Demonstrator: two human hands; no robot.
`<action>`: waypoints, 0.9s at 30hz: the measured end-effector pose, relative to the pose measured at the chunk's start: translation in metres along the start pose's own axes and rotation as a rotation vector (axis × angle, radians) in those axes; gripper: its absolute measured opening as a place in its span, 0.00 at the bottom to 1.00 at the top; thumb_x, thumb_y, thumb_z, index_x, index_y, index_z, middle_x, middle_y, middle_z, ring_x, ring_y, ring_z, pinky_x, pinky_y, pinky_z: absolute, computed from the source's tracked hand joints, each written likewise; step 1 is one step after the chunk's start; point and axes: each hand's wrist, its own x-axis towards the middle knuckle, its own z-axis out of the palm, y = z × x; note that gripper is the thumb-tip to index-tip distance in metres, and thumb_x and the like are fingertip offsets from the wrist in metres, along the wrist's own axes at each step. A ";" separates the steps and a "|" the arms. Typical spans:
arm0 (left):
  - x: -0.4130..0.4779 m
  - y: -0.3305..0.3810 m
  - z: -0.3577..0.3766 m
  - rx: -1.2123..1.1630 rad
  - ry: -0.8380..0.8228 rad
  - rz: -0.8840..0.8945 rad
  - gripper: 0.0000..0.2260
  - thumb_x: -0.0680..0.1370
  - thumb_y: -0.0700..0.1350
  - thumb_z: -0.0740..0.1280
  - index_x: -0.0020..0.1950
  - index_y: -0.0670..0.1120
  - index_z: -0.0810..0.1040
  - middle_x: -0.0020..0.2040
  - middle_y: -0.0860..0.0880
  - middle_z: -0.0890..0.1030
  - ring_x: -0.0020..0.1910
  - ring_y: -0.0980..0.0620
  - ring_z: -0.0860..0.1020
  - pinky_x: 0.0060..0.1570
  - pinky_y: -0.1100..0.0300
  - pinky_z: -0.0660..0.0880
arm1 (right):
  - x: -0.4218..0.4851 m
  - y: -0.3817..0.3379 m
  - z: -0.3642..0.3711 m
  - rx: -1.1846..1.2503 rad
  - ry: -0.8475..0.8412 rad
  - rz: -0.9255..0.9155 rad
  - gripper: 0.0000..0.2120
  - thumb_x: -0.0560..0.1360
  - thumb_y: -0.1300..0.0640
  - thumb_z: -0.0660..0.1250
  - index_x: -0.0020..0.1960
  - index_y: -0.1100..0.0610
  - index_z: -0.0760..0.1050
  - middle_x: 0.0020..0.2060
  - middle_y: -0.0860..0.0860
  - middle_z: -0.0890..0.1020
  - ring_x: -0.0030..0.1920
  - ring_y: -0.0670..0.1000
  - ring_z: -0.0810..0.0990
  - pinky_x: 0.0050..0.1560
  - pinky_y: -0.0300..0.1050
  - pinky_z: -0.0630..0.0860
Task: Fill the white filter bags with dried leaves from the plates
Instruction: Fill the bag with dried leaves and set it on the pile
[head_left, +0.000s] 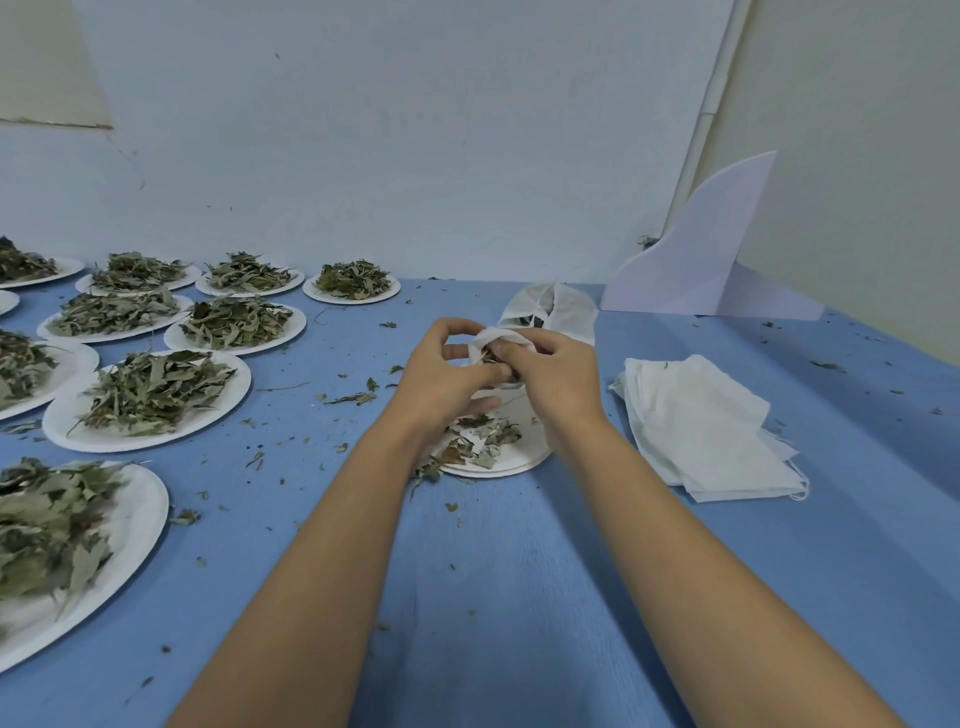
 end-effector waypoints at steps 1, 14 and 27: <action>0.000 -0.001 0.000 0.024 0.007 0.025 0.17 0.71 0.35 0.73 0.51 0.52 0.74 0.49 0.49 0.78 0.38 0.55 0.82 0.35 0.64 0.79 | 0.000 -0.001 0.000 0.047 -0.019 0.042 0.03 0.71 0.59 0.72 0.43 0.53 0.84 0.36 0.47 0.84 0.38 0.45 0.81 0.41 0.40 0.76; 0.005 -0.006 -0.009 0.206 0.266 0.135 0.13 0.69 0.44 0.76 0.42 0.51 0.72 0.44 0.46 0.77 0.39 0.47 0.79 0.43 0.48 0.79 | 0.000 -0.005 -0.003 0.032 -0.116 -0.058 0.04 0.74 0.63 0.69 0.45 0.56 0.82 0.38 0.52 0.83 0.41 0.47 0.81 0.46 0.40 0.80; 0.006 -0.008 -0.010 0.375 0.397 0.240 0.09 0.73 0.42 0.70 0.44 0.52 0.71 0.53 0.49 0.68 0.39 0.61 0.72 0.32 0.74 0.69 | -0.004 -0.001 0.009 -0.333 0.055 -0.250 0.06 0.71 0.57 0.72 0.39 0.52 0.75 0.32 0.42 0.77 0.34 0.40 0.76 0.37 0.32 0.72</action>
